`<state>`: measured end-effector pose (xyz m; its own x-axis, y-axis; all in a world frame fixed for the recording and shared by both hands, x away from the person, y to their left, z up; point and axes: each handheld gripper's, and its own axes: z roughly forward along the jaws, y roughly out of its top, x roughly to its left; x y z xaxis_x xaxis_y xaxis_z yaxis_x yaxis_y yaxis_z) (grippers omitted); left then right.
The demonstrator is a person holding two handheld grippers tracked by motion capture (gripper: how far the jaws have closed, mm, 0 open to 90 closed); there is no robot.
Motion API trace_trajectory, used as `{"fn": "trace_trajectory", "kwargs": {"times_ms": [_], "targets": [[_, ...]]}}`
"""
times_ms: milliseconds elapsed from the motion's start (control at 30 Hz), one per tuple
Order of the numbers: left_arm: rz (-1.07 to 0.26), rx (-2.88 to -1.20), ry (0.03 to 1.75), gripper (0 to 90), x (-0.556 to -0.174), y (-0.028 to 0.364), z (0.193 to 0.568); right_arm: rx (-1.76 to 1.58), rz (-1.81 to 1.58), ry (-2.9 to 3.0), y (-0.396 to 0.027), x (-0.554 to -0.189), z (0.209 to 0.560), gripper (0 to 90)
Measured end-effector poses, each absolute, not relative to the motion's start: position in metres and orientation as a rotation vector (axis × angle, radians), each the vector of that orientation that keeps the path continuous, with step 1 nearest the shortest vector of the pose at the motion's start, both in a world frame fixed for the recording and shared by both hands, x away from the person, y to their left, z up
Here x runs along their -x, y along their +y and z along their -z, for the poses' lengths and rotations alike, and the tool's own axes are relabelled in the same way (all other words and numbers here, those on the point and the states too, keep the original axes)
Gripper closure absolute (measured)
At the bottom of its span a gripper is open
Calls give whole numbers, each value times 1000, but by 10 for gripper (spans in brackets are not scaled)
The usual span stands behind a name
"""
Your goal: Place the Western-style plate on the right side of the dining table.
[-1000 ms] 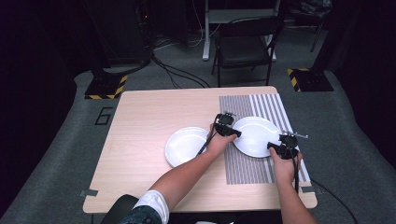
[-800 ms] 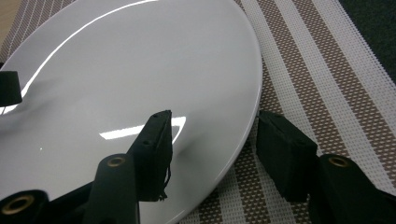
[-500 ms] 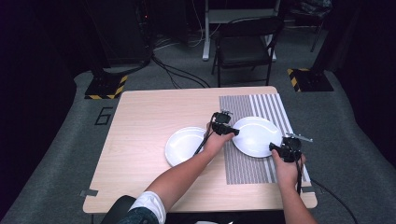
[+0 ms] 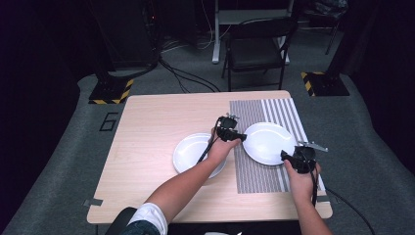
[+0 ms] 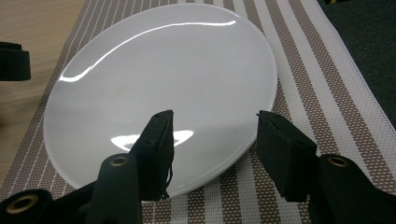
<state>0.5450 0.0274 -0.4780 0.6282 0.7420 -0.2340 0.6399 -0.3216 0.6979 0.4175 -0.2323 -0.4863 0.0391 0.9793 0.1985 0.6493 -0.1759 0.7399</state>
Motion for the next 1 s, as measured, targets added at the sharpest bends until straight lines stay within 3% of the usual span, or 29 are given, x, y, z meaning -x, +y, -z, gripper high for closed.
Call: {"fn": "trace_trajectory", "kwargs": {"times_ms": [433, 1000], "targets": [[-200, -2020, 1050, 488, -531, 64, 454, -1799, -1005, 1700, -221, -400, 471, 463], [-277, -1978, 1047, 485, -512, 126, 437, -1655, -1125, 1865, -175, -392, 447, 460]]}}
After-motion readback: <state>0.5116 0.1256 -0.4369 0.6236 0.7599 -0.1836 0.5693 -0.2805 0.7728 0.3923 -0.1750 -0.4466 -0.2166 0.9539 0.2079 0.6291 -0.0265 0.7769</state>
